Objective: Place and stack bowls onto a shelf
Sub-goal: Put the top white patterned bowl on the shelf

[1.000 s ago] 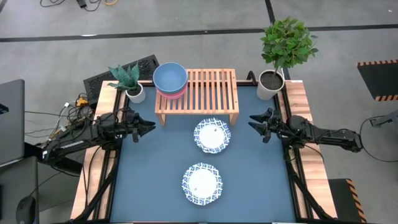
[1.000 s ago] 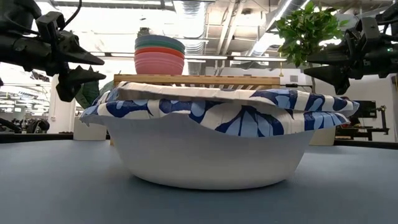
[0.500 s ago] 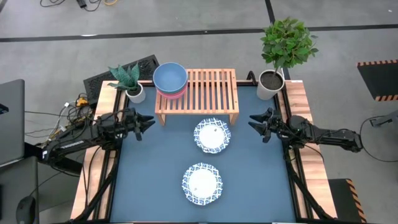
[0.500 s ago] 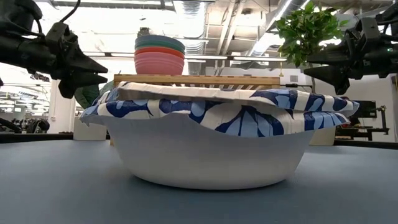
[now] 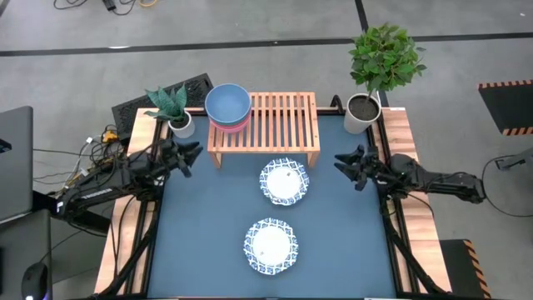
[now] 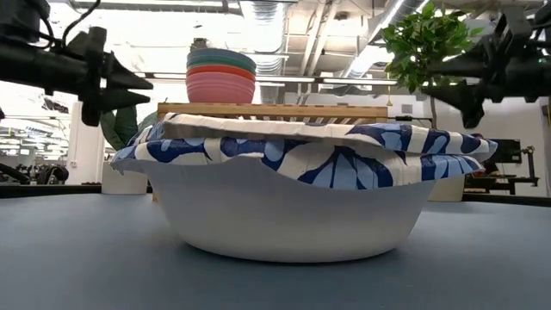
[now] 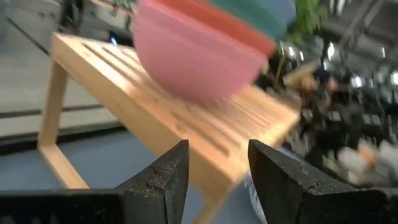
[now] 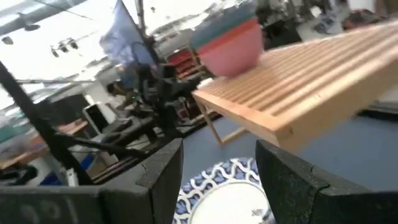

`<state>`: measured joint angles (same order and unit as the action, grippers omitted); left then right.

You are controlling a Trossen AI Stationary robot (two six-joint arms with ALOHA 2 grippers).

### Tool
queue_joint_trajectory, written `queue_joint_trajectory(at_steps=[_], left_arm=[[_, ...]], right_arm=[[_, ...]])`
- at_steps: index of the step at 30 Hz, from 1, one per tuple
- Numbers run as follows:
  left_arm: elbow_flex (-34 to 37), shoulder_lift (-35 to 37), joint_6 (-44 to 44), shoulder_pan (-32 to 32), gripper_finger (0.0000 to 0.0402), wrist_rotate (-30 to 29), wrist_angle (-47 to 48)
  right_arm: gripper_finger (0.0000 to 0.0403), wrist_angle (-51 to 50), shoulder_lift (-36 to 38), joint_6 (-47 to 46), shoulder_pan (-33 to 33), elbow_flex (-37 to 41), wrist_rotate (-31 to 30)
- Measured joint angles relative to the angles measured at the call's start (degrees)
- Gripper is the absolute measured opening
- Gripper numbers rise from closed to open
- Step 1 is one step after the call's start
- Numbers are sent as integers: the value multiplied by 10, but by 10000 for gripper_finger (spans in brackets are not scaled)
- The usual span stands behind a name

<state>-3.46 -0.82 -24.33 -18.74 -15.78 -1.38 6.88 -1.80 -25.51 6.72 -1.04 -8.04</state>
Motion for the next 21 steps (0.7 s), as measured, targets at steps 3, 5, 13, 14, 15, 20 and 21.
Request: queue_joint_trajectory(at_steps=[3,5,13,14,15,20,21], left_arm=[[-1,0,-34,0,150,-34,-18],[-1,0,-72,0,150,-47,-14],[-1,0,-195,0,150,-94,-4],[-1,0,-195,0,150,-101,-7],[-1,0,-195,0,150,-105,-11],[-1,0,-197,0,150,-64,-104],[-1,0,-196,0,150,-52,-130]], right_arm=[[226,68,-1,47,0,-15,33],[226,133,1,86,0,-22,69],[226,237,-1,82,0,-23,110],[226,248,-1,82,1,-23,105],[226,270,-1,82,2,-23,98],[226,395,0,121,-2,-26,99],[226,409,0,130,-4,-31,99]])
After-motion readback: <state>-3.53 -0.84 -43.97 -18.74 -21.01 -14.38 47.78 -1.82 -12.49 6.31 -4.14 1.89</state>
